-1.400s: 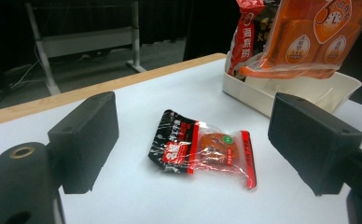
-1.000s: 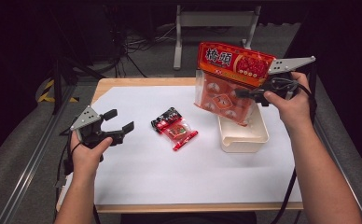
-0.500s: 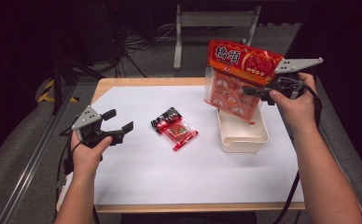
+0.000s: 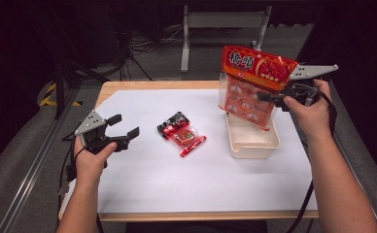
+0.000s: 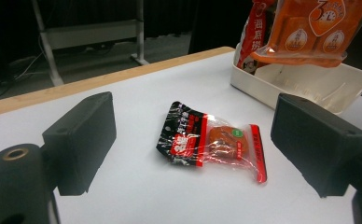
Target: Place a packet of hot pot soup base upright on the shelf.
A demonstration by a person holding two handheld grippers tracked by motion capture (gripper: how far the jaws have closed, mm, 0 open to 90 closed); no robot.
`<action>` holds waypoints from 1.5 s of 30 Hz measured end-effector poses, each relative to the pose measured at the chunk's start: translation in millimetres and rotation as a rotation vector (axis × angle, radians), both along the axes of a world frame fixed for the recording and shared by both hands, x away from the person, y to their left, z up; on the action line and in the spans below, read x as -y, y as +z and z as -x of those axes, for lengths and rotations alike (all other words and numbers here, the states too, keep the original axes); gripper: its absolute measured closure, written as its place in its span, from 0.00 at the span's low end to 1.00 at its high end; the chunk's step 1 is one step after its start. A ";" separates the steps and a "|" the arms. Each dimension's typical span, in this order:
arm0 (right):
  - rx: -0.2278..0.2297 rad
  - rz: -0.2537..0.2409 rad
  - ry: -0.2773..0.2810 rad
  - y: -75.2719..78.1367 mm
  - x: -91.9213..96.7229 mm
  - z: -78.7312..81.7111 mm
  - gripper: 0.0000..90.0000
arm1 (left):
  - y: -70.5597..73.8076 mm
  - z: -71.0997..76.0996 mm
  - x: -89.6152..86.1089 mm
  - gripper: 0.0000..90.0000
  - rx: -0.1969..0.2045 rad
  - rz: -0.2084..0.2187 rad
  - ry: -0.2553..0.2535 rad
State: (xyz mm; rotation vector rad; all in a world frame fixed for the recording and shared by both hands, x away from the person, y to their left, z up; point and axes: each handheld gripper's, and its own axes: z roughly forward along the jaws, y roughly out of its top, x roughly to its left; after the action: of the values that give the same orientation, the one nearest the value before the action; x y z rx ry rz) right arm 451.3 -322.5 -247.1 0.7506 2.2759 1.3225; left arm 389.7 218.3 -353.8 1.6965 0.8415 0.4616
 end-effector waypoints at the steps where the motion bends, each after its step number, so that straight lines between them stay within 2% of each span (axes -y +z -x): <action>1: 0.003 0.003 -0.007 -1.5 1.3 -0.2 0.78 | -0.2 -0.2 -0.5 0.17 0.000 -0.003 -0.001; 7: -0.004 0.000 -0.026 -9.5 9.7 0.5 0.78 | -1.5 -0.8 -0.9 0.17 -0.004 0.013 -0.016; 13: -0.011 0.010 -0.036 -20.0 14.8 1.0 0.78 | -1.7 -1.1 -0.6 0.17 -0.002 0.011 -0.015; 22: -0.024 0.023 -0.045 -31.8 14.6 -1.1 0.78 | -2.5 -1.2 -0.8 0.16 -0.010 0.008 -0.021; 36: -0.080 0.012 -0.057 -48.3 16.7 -4.8 0.78 | -2.7 -0.8 -2.5 0.16 -0.016 0.014 -0.021; 45: -0.118 0.008 -0.084 -57.4 23.5 -5.7 0.78 | -3.5 -1.4 -0.8 0.16 -0.017 0.011 -0.023</action>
State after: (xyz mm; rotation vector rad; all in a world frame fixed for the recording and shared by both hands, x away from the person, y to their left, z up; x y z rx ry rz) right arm 457.0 -346.0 -304.6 0.9342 2.3110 1.2604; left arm 391.1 219.1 -357.4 1.7001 0.8350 0.4266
